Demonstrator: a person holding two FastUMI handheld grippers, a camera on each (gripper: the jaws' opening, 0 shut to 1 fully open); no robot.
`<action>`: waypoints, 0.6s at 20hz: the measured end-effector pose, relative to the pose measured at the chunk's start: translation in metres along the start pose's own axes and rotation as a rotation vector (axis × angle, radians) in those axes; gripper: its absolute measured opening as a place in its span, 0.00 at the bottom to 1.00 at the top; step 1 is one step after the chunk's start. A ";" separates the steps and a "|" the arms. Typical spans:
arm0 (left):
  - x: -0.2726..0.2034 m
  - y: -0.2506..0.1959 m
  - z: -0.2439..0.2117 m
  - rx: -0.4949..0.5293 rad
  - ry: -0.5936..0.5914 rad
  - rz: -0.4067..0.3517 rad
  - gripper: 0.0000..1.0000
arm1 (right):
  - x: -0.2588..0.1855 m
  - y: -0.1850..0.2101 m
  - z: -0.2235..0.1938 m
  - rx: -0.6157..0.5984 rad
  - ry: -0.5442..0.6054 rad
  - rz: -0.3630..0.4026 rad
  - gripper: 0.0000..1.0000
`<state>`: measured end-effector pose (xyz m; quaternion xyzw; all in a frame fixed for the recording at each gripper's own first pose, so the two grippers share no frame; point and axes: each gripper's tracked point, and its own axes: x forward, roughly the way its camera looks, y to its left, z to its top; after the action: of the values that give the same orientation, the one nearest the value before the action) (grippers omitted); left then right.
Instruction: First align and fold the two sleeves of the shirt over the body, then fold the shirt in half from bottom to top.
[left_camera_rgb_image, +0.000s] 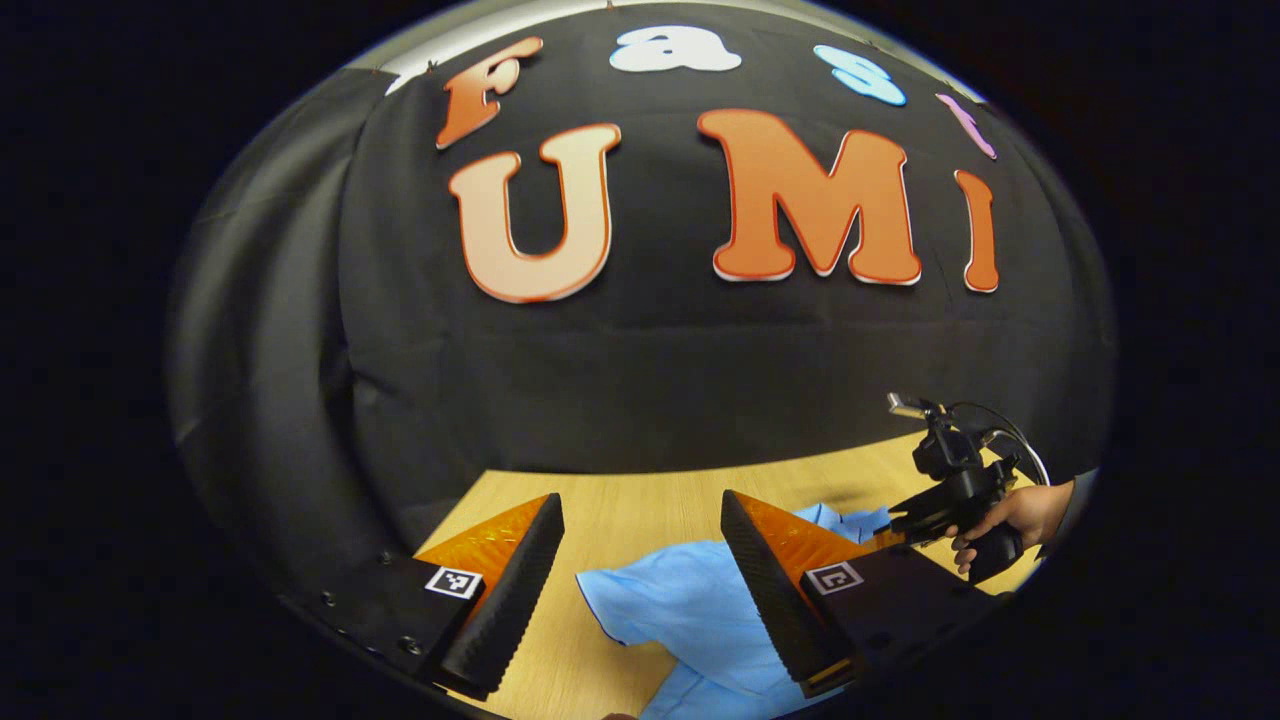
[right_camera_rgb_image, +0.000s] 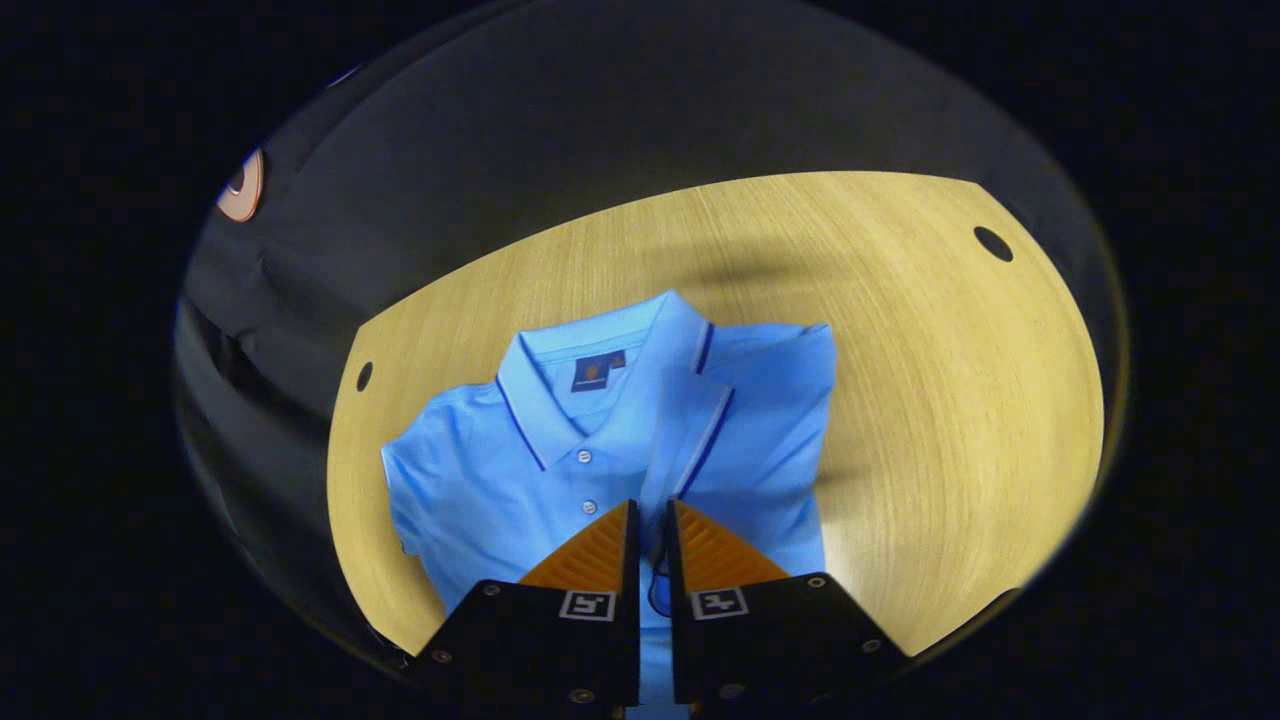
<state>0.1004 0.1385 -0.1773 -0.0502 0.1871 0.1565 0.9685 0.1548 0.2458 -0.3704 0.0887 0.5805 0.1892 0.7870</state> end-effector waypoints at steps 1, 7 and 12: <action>0.012 0.000 -0.013 -0.021 0.044 -0.029 1.00 | -0.002 0.005 0.001 -0.002 -0.006 0.011 0.17; 0.078 0.014 -0.094 -0.124 0.313 -0.088 1.00 | -0.030 0.002 0.012 -0.054 -0.099 -0.010 0.36; 0.101 0.019 -0.159 -0.164 0.548 -0.096 0.99 | -0.058 -0.007 0.008 -0.056 -0.172 -0.040 0.60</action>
<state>0.1282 0.1606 -0.3630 -0.1776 0.4258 0.1055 0.8809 0.1492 0.2168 -0.3197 0.0709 0.5069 0.1814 0.8397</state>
